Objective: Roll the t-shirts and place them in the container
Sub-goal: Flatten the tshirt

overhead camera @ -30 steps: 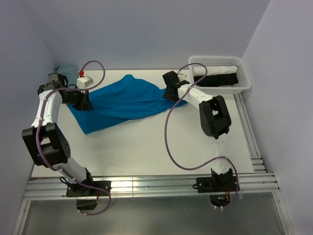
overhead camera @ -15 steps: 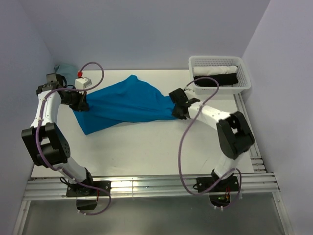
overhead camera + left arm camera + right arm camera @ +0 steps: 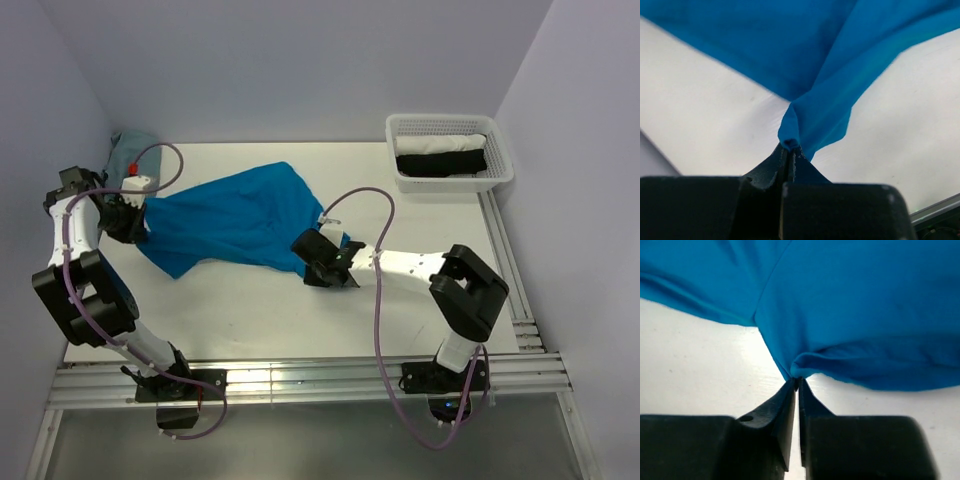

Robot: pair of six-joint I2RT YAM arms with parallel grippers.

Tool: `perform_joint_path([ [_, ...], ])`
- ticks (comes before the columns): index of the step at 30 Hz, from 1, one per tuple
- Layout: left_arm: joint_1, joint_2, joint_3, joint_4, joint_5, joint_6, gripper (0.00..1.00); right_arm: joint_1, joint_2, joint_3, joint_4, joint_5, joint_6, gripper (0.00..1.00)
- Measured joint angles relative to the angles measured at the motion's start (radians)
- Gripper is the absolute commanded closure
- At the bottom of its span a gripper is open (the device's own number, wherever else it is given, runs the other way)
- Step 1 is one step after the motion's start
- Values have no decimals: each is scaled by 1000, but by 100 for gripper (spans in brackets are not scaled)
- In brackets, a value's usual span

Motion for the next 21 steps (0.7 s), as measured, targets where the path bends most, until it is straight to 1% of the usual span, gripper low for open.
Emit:
perform_joint_path([
  [1, 15, 0, 0, -2, -3, 6, 100, -1, 2, 2, -1, -1, -6, 60],
  [4, 62, 11, 5, -16, -11, 16, 100, -22, 2, 29, -13, 2, -26, 50],
  [6, 77, 19, 6, -17, -18, 18, 100, -61, -11, 34, 3, -7, -38, 50],
  [11, 79, 22, 7, -21, -18, 19, 100, -282, -74, 26, 35, -19, -68, 50],
  [15, 78, 22, 9, -25, -19, 19, 100, -433, -66, 26, 64, -48, -93, 50],
  [18, 78, 22, 9, -27, -22, 19, 100, -488, -16, 28, 95, -97, -103, 48],
  [21, 78, 22, 13, -34, -24, 19, 100, -500, 50, 31, 123, -160, -106, 43],
])
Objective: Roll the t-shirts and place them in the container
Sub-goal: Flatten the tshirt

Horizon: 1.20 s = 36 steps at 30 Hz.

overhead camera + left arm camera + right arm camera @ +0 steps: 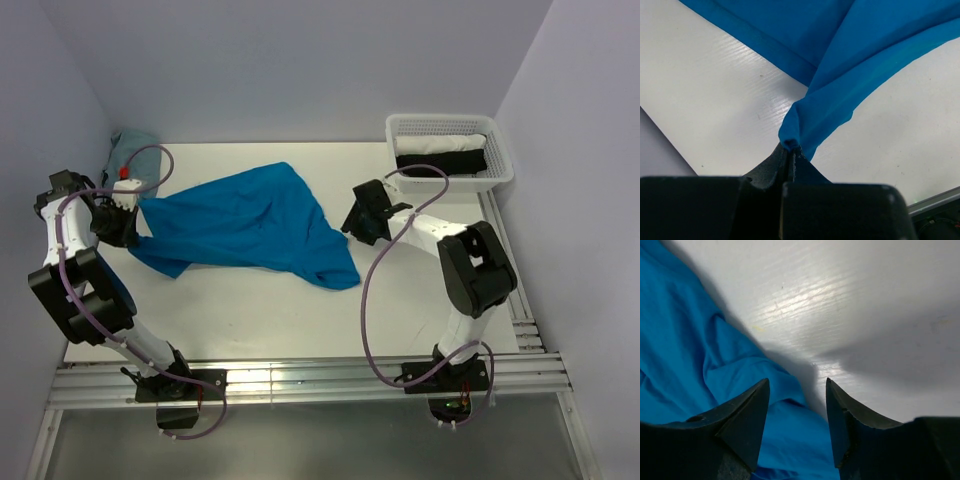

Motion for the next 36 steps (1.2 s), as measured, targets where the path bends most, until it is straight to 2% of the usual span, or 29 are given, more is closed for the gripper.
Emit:
perform_joint_path([
  [6, 0, 4, 33, -7, -1, 0, 100, -1, 79, -1, 82, -130, 19, 43],
  [7, 0, 4, 37, -9, 0, 0, 100, -1, 84, -3, 98, -145, 24, 46],
  [9, 0, 4, 43, -11, 0, 0, 100, -1, 90, -12, 129, -171, 30, 60],
  [10, 0, 4, 47, -14, 0, 0, 100, -1, 93, -14, 136, -180, 34, 79],
  [12, 0, 7, 61, -23, 0, -3, 100, -2, 98, -14, 149, -201, 39, 100],
  [17, 0, 37, 161, -27, 19, -54, 100, -31, 99, 0, 151, -230, 41, 100],
  [21, -3, 121, 399, 35, 84, -177, 100, -101, 68, 68, 111, -207, 11, 100],
  [26, -26, 242, 729, 197, 166, -400, 100, -174, 18, 370, 31, -154, -56, 100],
  [29, -37, 282, 857, 286, 197, -497, 100, -193, -60, 527, -2, -127, -100, 100],
  [32, -38, 250, 850, 359, 232, -562, 100, -198, -192, 585, -24, -101, -135, 100],
  [36, -25, 55, 592, 489, 274, -615, 100, -199, -433, 509, -46, -84, -158, 100],
])
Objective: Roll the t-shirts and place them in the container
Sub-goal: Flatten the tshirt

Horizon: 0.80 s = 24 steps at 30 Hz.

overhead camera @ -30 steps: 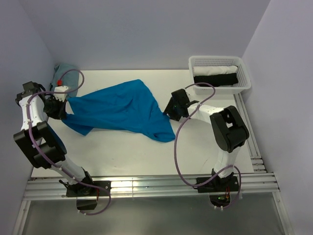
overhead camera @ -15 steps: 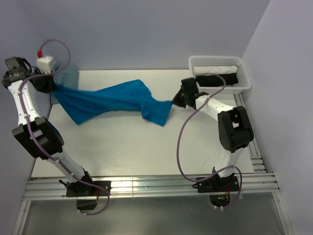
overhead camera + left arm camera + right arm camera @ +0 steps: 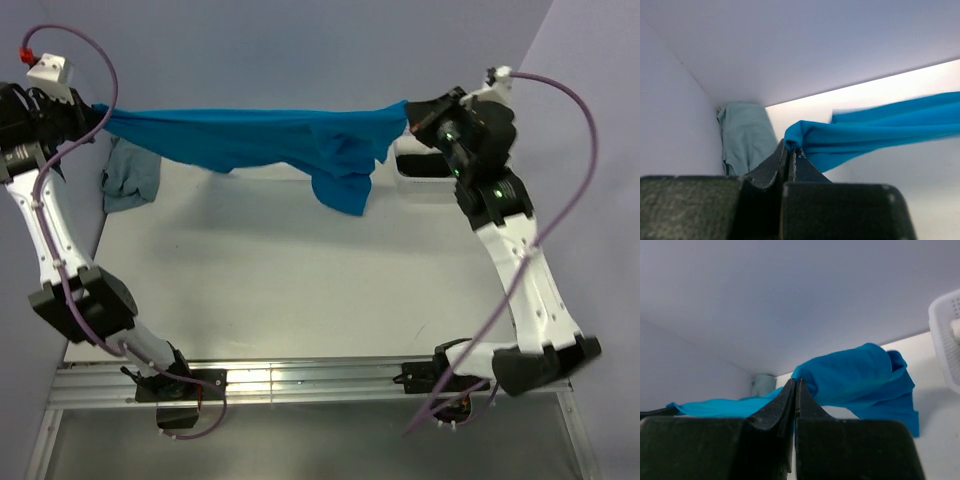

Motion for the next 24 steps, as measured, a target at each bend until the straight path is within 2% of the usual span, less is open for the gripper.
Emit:
perform_joint_path([
  [3, 24, -159, -147, 53, 20, -31, 100, 0, -142, -32, -40, 7, -14, 100],
  [6, 45, -248, -149, 91, 40, -63, 100, 0, -204, -24, -66, 14, -30, 100],
  [8, 50, -253, -89, 93, 59, -85, 100, -3, -206, -4, -90, 28, -42, 100],
  [11, 48, -139, 163, 12, 100, -109, 100, -10, -165, 69, -122, 41, -61, 100],
  [13, 34, -26, 356, -64, 108, -94, 100, -14, -102, 138, -138, 42, -71, 100],
  [15, -3, 59, 451, -115, 91, -69, 100, -21, -14, 223, -146, 37, -81, 100],
  [21, -169, 204, 332, -175, -72, -2, 100, -49, 293, 423, -134, 10, -98, 100],
  [24, -239, 361, 388, -165, -168, -31, 100, -58, 507, 606, -158, -7, -110, 100],
])
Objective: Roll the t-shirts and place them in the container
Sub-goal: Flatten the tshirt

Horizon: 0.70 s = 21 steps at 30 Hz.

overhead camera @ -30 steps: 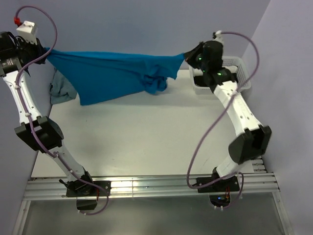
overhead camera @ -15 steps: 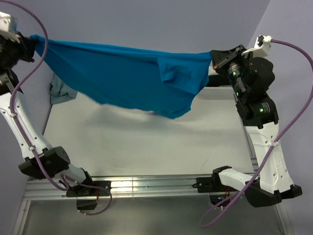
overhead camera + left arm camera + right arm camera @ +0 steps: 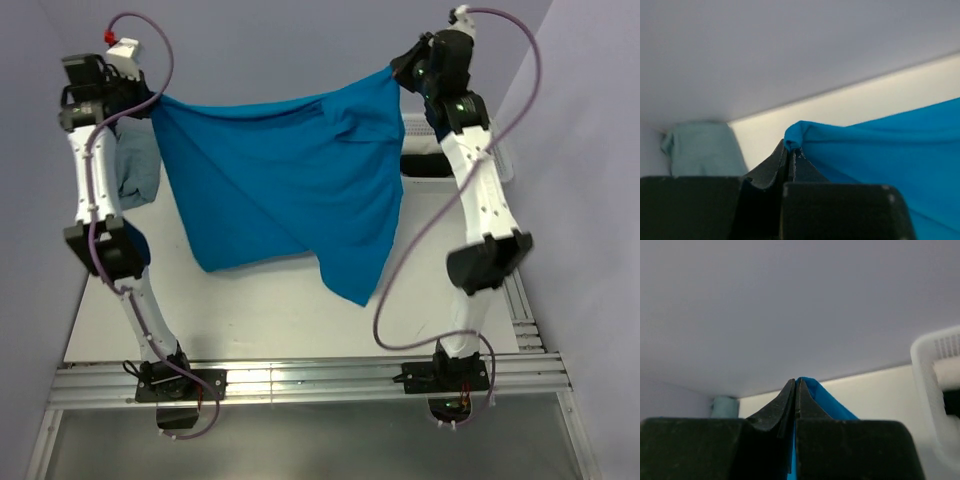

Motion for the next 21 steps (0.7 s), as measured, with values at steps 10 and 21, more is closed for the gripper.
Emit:
perform_joint_path([
  [10, -40, 207, 146, 153, -195, -47, 100, -93, 232, 132, -8, -84, 41, 100],
  [21, 25, -169, -296, 102, -106, 116, 100, -109, -287, -549, 135, -161, 86, 100],
])
